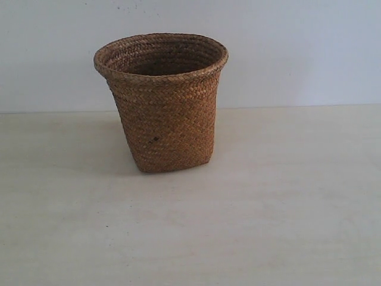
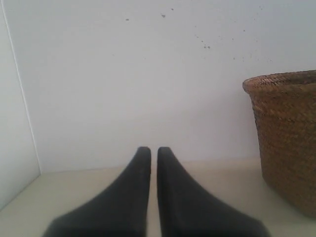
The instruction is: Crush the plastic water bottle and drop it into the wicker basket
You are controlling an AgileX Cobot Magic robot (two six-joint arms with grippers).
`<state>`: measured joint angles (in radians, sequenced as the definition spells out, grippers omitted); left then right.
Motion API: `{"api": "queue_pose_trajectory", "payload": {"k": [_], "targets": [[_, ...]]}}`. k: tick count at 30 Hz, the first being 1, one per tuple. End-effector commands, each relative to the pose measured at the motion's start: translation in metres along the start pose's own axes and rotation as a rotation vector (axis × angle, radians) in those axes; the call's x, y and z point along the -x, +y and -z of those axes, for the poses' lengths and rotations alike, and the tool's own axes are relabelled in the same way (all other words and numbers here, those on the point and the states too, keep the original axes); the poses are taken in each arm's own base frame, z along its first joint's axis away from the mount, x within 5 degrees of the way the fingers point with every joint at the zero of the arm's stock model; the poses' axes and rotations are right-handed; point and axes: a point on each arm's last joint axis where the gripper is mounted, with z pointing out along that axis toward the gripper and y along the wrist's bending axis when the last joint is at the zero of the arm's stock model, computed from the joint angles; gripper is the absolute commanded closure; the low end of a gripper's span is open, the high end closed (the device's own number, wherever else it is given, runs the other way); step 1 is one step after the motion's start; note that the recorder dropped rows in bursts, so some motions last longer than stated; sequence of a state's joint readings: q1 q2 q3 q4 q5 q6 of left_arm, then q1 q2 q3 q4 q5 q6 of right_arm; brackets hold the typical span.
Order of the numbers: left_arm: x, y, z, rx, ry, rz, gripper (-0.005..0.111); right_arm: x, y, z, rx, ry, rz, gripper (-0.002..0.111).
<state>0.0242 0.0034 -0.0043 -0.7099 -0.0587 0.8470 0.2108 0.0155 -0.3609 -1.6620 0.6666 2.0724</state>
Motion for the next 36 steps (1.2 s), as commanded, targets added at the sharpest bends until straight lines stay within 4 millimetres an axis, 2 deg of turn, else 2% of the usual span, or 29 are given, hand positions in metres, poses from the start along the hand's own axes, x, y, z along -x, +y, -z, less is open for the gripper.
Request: {"api": "queue_pose_trajectory", "payload": {"k": [1, 5, 10, 16, 36], "targets": [[-0.007, -0.007, 0.001, -0.070, 0.066, 0.011, 0.103, 0.001, 0.000, 0.000, 0.001, -0.007, 0.010, 0.108], [-0.018, -0.014, 0.003, -0.146, 0.191, 0.018, 0.103, 0.001, 0.000, 0.000, 0.001, -0.007, 0.010, 0.108], [-0.034, -0.008, 0.007, -0.073, 0.371, 0.090, 0.103, 0.000, 0.000, 0.000, 0.004, -0.005, 0.010, 0.108], [-0.033, -0.009, 0.006, -0.067, 0.366, 0.145, 0.103, 0.000, 0.000, 0.000, 0.004, -0.005, 0.010, 0.108], [-0.031, -0.008, 0.006, -0.065, 0.346, 0.145, 0.103, 0.000, 0.000, 0.000, 0.004, -0.005, 0.010, 0.108]]}}
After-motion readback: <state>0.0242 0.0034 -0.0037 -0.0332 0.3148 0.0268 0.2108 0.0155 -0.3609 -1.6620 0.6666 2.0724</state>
